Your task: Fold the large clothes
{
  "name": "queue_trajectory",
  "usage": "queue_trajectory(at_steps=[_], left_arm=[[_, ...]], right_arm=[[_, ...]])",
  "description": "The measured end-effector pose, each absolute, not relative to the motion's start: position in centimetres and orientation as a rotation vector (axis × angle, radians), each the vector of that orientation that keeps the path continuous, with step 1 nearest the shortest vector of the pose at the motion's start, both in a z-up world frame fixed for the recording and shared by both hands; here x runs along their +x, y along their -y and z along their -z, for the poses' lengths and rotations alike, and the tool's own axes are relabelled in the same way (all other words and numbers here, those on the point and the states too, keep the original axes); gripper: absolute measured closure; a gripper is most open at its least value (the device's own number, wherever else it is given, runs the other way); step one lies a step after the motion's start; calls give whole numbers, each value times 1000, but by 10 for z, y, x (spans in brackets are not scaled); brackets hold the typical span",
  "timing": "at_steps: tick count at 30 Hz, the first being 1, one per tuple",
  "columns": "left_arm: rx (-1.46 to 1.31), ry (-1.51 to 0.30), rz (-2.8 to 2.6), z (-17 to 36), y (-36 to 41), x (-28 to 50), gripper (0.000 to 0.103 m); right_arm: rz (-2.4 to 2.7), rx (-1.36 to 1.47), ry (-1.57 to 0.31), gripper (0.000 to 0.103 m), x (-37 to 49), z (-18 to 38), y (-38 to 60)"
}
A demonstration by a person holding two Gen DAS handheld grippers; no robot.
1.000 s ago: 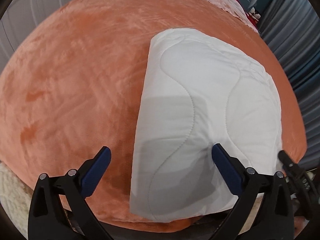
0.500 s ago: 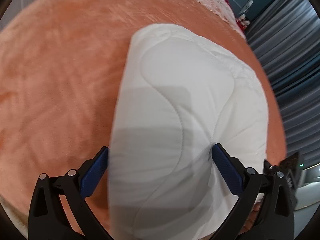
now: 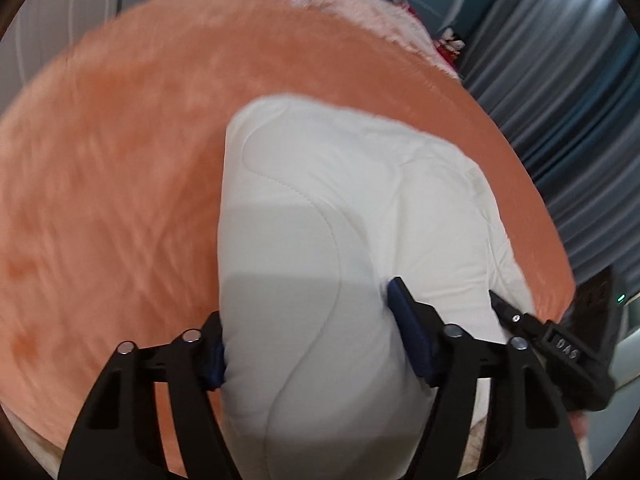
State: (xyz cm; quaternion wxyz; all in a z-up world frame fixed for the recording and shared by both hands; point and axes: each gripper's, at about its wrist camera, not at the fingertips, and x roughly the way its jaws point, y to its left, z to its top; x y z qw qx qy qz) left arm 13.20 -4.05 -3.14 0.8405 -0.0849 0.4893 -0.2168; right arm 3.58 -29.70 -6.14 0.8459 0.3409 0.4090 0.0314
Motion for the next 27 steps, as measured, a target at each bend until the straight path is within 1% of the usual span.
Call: queue_trajectory(at_steps=[6,13,20,27], left_arm=[[-146,-875,471,-27,33,139,41],[-116,-725,466,-87,16,162,41],[-79,-632,449,-113,4,194,41],[-21,-596,420,-109,2,231,42]], right_arm=[[-77,586,-742,71,50,-2,281],[-129,540,-614,71,93,-59,269],[-154,494,-556,71,142,-81,253],[-161,426,-553,71,183,-76,243]])
